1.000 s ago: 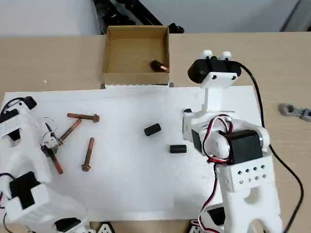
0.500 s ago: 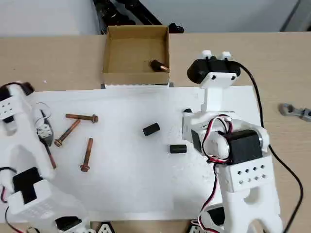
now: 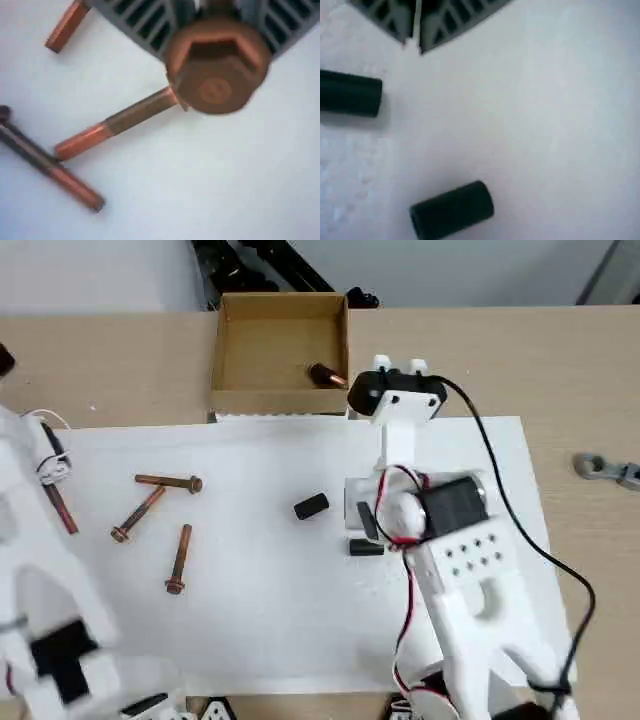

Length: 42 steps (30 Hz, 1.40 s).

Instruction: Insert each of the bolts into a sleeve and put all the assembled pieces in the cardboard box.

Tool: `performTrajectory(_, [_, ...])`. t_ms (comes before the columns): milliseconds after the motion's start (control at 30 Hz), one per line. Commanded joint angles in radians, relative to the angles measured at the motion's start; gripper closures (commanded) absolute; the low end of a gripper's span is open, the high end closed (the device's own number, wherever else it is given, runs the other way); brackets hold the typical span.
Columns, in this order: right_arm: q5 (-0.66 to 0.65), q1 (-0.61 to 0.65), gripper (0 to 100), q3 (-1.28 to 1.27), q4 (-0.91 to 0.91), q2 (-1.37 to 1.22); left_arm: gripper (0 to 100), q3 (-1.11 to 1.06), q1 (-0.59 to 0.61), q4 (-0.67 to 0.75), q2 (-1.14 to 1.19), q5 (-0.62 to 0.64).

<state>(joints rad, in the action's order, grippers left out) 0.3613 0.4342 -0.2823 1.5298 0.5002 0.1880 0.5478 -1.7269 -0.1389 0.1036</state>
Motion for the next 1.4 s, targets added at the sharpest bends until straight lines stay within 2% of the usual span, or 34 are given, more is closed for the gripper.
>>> performTrajectory(0, [0.015,0.007,99.5,0.038,-0.022,-0.036,99,-0.070,-0.034,-0.025,-0.265,-0.038])
performTrajectory(200, [0.015,0.008,99.5,0.083,-0.005,-0.070,99,-0.236,-0.034,-0.005,-0.529,-0.052])
performTrajectory(367, [0.021,0.008,99.5,0.069,0.038,-0.127,99,-0.444,-0.034,-0.005,-0.689,-0.130])
performTrajectory(600, [0.296,0.042,99.5,0.100,-0.068,-0.275,99,-0.604,-0.034,0.012,-0.919,-0.155])
performTrajectory(800, [0.459,0.064,99.5,0.097,-0.153,-0.398,99,-0.662,-0.034,0.063,-1.065,-0.152])
performTrajectory(967, [0.549,0.085,99.4,0.101,-0.254,-0.507,99,-0.685,-0.034,0.081,-1.129,-0.149])
performTrajectory(1200, [0.624,0.150,99.2,0.124,-0.378,-0.527,99,-0.685,-0.034,0.094,-1.137,-0.147])
performTrajectory(1267, [0.664,0.151,95.9,0.158,-0.389,-0.535,99,-0.685,-0.034,0.110,-1.137,-0.146])
performTrajectory(1367, [0.727,0.151,85.0,0.184,-0.384,-0.535,99,-0.685,-0.034,0.118,-1.137,-0.110])
